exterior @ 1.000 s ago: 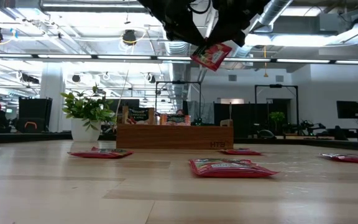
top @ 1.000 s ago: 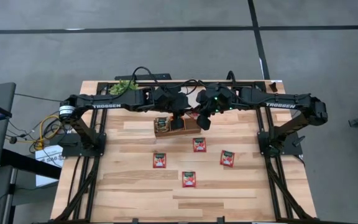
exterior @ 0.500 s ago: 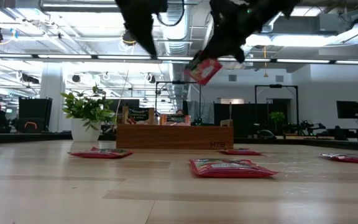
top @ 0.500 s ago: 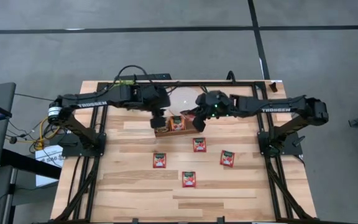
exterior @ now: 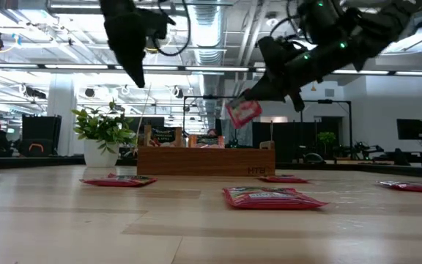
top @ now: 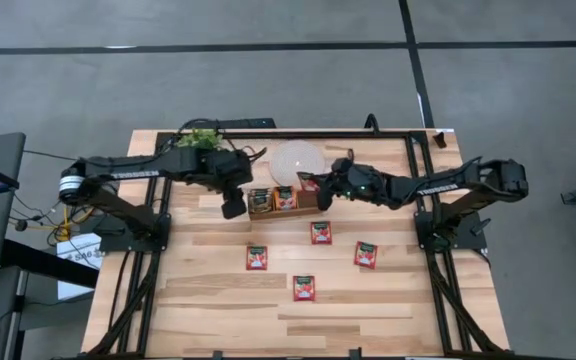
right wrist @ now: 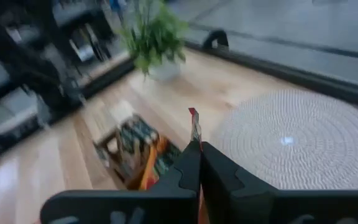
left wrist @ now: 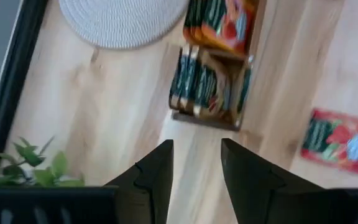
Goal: Pick & Place Tea
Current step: Put the red tea bag into the right section of the wooden organizer
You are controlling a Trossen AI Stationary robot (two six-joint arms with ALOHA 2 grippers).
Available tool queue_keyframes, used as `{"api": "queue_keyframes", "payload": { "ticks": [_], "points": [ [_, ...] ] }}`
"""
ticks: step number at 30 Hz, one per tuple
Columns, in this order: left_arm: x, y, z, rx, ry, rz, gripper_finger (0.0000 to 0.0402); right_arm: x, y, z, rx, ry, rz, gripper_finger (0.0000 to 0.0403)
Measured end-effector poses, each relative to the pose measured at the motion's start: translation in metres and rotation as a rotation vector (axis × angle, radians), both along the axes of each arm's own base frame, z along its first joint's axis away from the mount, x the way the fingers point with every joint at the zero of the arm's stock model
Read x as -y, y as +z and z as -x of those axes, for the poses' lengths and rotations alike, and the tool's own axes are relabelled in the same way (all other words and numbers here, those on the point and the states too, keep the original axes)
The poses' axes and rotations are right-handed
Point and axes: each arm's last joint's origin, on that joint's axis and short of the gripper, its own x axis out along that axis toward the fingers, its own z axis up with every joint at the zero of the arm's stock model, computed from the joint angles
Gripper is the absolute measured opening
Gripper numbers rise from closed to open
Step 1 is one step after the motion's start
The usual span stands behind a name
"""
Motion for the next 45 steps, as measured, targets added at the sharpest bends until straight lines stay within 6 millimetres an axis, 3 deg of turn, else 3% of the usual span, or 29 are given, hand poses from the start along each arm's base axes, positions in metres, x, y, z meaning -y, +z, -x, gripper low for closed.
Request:
{"api": "queue_keyframes", "payload": {
  "ticks": [8, 17, 23, 30, 45],
  "points": [
    [0.009, 0.002, 0.035, 0.188, 0.080, 0.102, 0.0128, -0.001, -0.020, 0.013, 0.059, -0.009, -0.046, 0.0000],
    [0.015, 0.004, 0.061, 0.381, 0.112, 0.126, 0.0128, -0.001, -0.045, 0.001, 0.026, 0.003, -0.055, 0.0000],
    [0.019, -0.005, 0.076, 0.418, 0.150, 0.183, 0.0128, 0.006, -0.055, -0.006, 0.025, -0.022, -0.051, 0.0000],
    [0.022, -0.020, 0.084, 0.413, 0.165, 0.242, 0.0128, 0.010, -0.057, -0.006, 0.008, -0.031, -0.020, 0.0000],
    [0.022, -0.018, 0.082, 0.439, 0.143, 0.227, 0.0128, 0.011, -0.059, -0.006, -0.006, -0.034, -0.021, 0.0000]
  ]
}}
